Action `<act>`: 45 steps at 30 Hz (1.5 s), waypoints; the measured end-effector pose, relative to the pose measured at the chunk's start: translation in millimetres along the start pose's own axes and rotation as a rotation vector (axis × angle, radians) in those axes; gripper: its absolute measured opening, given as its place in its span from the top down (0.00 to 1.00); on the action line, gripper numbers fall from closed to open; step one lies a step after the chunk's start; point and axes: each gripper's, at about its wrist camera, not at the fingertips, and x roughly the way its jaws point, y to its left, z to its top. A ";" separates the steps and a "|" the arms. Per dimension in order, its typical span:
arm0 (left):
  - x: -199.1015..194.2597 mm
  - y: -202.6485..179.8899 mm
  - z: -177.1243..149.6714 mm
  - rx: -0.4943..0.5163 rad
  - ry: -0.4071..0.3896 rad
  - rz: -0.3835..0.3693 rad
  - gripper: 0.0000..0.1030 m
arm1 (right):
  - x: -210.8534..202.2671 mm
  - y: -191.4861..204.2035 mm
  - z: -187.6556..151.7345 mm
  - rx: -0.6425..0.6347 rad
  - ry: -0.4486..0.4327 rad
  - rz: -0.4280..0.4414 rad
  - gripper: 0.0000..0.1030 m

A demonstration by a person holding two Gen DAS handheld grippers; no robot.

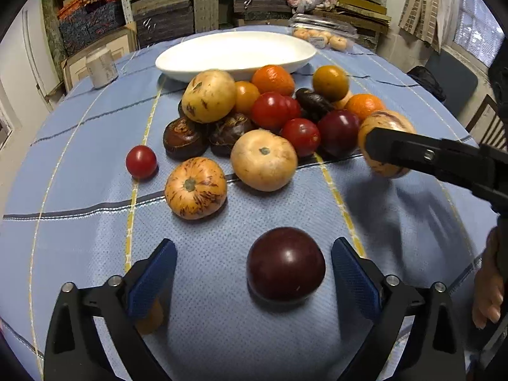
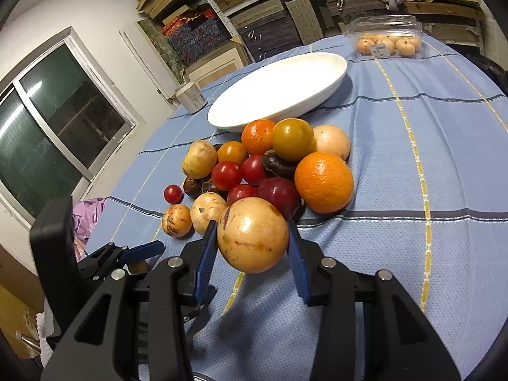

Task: Organize fruits
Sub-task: 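Carry both fruits to the white bowl and open both tools to release them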

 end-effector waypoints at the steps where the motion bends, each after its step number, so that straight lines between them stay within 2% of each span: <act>1: -1.7 -0.8 -2.3 0.002 -0.014 0.015 0.22 | -0.4 -0.4 0.1 0.003 -0.001 0.001 0.59; 2: -3.7 -1.7 -2.2 0.006 -0.023 0.016 0.27 | -0.6 -0.5 0.2 0.003 -0.001 0.003 0.59; 4: -4.5 -4.9 -3.7 0.011 -0.016 -0.018 0.58 | -0.6 0.8 -0.3 -0.003 0.001 0.006 0.59; 6: -6.7 -7.9 -3.9 0.015 -0.023 -0.029 0.63 | -1.0 2.6 -0.6 -0.012 0.001 0.007 0.59; 10: -11.0 -6.2 -5.6 -0.012 -0.026 -0.092 0.63 | -2.9 1.9 -0.4 -0.007 -0.007 0.010 0.59; 14: -28.7 -3.6 2.3 -0.005 -0.083 -0.067 0.63 | -8.4 2.0 1.6 -0.006 -0.033 0.013 0.59; 17: -45.4 7.3 36.2 0.011 -0.150 -0.018 0.63 | -19.5 5.3 14.2 -0.025 -0.073 0.015 0.59; 21: -45.1 27.6 98.8 0.010 -0.200 0.044 0.63 | -29.7 13.9 72.6 -0.086 -0.118 -0.040 0.59; 24: -23.0 41.6 142.3 -0.016 -0.192 0.058 0.63 | -13.9 18.2 119.8 -0.115 -0.138 -0.080 0.59; 27: 15.1 53.4 178.2 -0.056 -0.142 0.027 0.63 | 27.6 18.0 150.8 -0.127 -0.098 -0.098 0.60; 31: 58.9 63.3 192.4 -0.062 -0.064 0.022 0.63 | 90.6 7.3 169.0 -0.142 0.013 -0.160 0.60; 36: 92.6 75.8 196.6 -0.080 0.001 0.002 0.61 | 127.4 -4.3 171.3 -0.168 0.101 -0.226 0.59; 37: 94.8 76.7 197.5 -0.081 0.001 0.001 0.59 | 130.0 -4.0 170.9 -0.171 0.105 -0.231 0.58; 39: 93.3 76.7 196.4 -0.079 -0.014 0.007 0.40 | 131.1 -4.3 171.7 -0.172 0.102 -0.234 0.57; 42: 88.4 72.3 196.3 -0.065 -0.028 0.039 0.34 | 127.2 -3.4 173.1 -0.167 0.086 -0.240 0.56; 45: 65.9 76.9 191.1 -0.081 -0.055 0.048 0.30 | 98.6 2.5 176.7 -0.140 0.010 -0.200 0.56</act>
